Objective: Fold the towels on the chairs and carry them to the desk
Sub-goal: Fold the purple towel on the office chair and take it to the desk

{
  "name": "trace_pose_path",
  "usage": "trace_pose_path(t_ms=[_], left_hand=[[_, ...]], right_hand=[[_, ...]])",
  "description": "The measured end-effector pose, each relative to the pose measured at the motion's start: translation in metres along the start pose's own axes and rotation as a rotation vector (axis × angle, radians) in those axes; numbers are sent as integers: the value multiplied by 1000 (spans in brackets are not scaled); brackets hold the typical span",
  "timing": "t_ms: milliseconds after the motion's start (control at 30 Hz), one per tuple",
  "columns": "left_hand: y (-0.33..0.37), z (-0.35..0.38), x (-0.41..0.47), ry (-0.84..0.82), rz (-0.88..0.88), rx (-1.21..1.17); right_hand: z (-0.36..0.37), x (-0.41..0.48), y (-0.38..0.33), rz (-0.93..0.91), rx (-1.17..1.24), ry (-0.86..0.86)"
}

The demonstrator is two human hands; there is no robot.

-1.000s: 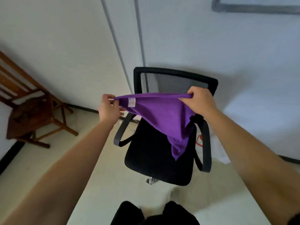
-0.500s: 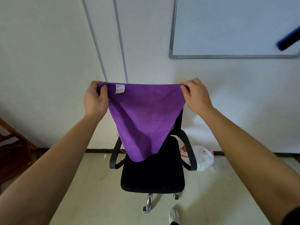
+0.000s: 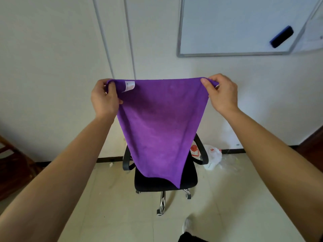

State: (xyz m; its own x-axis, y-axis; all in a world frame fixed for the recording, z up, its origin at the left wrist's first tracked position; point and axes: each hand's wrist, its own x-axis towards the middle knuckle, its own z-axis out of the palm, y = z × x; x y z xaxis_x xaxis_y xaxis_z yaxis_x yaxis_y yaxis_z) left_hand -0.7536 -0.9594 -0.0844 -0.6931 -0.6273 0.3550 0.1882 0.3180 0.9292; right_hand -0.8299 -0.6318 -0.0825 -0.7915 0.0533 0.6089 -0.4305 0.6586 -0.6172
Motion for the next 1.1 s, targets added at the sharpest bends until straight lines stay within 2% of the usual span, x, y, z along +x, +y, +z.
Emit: trace_pose_path(t_ms=[167,367,500,633,833,1100], left_hand=[[1,-4,6,-141,-187,-6],[-16,7,18,-262,-321,71],[-32,28,34,-286,-386,-10],[-43,58,60,-262,-380,-62],[-39,100,97,-194,-328,-88],[-26,112,101,-170,-302,-128]], right_hand=[[-10,0,-1,183,222,30],[2,8,17,220,196,-23],[28,21,37,286,235,-64],[58,45,53,325,310,-60],[83,89,76,225,285,-36],[74,100,81,209,260,-11]])
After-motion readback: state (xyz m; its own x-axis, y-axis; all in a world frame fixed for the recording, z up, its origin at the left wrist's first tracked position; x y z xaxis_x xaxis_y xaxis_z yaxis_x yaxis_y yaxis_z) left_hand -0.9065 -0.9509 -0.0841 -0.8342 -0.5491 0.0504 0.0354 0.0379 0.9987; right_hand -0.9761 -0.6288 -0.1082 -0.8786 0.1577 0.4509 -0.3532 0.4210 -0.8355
